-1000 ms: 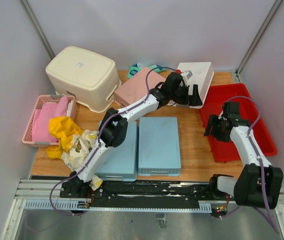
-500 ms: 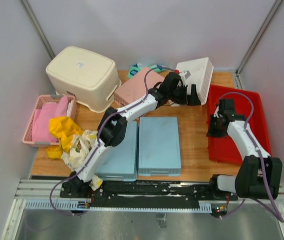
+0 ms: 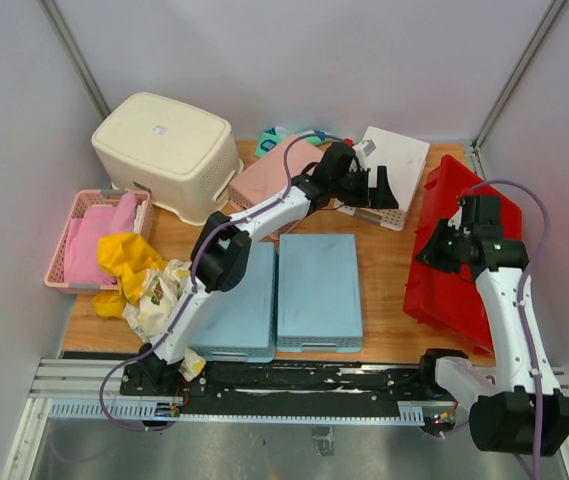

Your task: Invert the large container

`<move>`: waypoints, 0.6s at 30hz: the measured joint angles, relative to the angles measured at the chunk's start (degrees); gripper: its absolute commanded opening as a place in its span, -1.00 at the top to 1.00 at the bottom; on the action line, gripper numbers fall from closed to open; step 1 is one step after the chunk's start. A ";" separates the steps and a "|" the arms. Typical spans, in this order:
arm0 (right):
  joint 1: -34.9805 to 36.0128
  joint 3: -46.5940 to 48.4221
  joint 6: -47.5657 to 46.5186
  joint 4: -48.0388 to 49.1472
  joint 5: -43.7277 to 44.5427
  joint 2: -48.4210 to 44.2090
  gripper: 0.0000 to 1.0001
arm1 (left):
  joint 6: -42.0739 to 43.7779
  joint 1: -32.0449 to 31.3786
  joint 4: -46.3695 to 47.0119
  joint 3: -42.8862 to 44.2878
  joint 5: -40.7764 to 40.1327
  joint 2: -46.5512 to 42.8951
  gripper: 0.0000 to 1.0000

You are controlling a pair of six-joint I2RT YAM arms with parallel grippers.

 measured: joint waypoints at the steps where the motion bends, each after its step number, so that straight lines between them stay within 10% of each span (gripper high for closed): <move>1: -0.11 0.15 1.88 -0.20 -1.27 -1.70 0.99 | -0.07 0.00 0.04 -0.96 0.37 -0.61 -0.98; 18: -2.21 -8.28 31.87 25.53 -14.88 -12.74 0.99 | 1.40 -0.02 0.24 -7.87 3.89 -13.62 -0.98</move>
